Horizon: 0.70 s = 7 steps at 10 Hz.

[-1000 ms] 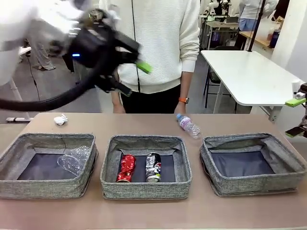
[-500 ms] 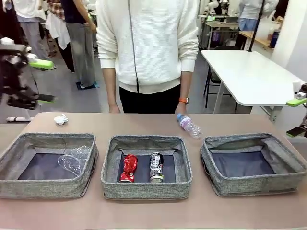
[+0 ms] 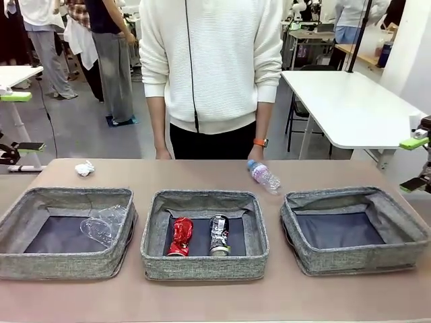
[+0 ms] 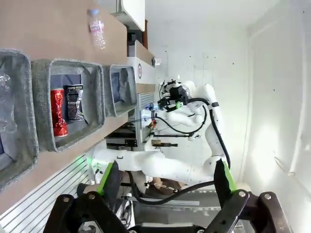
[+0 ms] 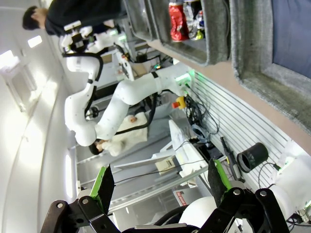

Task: Sort the waste into the appropriate baskets.
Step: Place the picked waste into the Fabric basket indicated by the person.

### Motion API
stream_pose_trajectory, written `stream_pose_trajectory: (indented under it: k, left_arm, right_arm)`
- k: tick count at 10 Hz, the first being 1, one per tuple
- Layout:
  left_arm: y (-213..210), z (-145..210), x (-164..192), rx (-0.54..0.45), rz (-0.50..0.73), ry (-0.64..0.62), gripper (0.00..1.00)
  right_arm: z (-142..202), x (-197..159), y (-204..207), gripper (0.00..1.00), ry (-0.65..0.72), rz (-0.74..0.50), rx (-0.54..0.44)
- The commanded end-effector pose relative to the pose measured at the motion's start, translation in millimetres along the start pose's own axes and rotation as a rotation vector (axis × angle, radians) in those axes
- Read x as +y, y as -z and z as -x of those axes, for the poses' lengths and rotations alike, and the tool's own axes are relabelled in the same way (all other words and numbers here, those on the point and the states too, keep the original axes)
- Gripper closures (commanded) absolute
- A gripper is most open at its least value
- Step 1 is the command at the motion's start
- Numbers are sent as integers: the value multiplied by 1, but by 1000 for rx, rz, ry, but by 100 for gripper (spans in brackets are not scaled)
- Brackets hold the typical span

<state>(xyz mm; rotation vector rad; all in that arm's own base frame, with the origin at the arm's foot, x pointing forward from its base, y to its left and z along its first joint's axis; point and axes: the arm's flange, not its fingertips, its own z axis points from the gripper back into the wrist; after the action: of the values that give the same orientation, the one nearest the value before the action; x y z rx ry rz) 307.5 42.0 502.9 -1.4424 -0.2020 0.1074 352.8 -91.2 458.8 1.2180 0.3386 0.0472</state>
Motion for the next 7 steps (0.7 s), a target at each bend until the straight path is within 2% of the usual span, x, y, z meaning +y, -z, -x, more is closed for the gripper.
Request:
stream_pose_trajectory:
  k: [1,7]
  left_arm:
    - [5,2,-10,-16,-6,35,0]
    - [5,2,-10,-16,-6,35,0]
  right_arm:
    - [1,4,-1,0,9,-6,-1]
    - [1,4,-1,0,9,-6,-1]
